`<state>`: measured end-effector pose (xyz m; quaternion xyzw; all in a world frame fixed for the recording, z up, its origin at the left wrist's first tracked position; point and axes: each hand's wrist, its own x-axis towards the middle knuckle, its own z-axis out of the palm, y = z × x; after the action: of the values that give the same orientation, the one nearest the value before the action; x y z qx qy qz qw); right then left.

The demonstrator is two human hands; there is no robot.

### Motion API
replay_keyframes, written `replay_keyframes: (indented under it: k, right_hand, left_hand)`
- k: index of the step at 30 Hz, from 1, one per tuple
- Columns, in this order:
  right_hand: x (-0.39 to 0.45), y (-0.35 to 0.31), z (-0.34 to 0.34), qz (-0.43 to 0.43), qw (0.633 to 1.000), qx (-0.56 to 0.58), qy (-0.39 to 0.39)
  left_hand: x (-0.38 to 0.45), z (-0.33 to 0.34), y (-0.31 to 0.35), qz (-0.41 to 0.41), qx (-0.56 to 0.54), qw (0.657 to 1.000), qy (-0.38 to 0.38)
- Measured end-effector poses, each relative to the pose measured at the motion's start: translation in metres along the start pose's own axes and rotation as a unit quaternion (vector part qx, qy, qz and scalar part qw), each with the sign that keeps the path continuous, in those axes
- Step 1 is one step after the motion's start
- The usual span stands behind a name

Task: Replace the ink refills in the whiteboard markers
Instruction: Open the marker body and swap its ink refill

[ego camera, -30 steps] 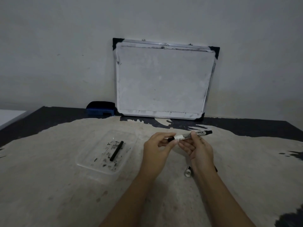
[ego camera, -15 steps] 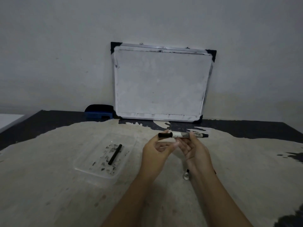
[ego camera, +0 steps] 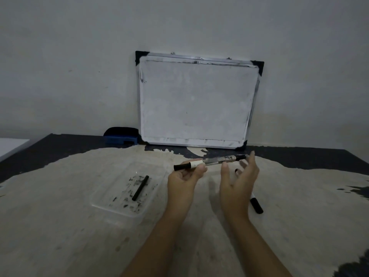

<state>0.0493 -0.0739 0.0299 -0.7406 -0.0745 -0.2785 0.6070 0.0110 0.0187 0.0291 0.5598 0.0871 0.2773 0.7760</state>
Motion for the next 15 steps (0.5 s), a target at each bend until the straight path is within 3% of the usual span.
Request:
replay_keyframes:
  k: [3, 6, 15]
  right_hand:
    - [0.003, 0.013, -0.001, -0.222, 0.961, -0.165, -0.004]
    - [0.005, 0.022, 0.001, -0.349, 0.904, -0.239, -0.07]
    - [0.008, 0.025, -0.001, -0.373, 0.906, -0.192, -0.058]
  left_hand:
    - [0.001, 0.0, 0.001, -0.004, -0.008, 1.0, 0.002]
    - [0.001, -0.001, -0.001, 0.0, 0.01, 1.0, -0.008]
    - [-0.003, 0.0, 0.005, 0.014, 0.025, 0.999, -0.017]
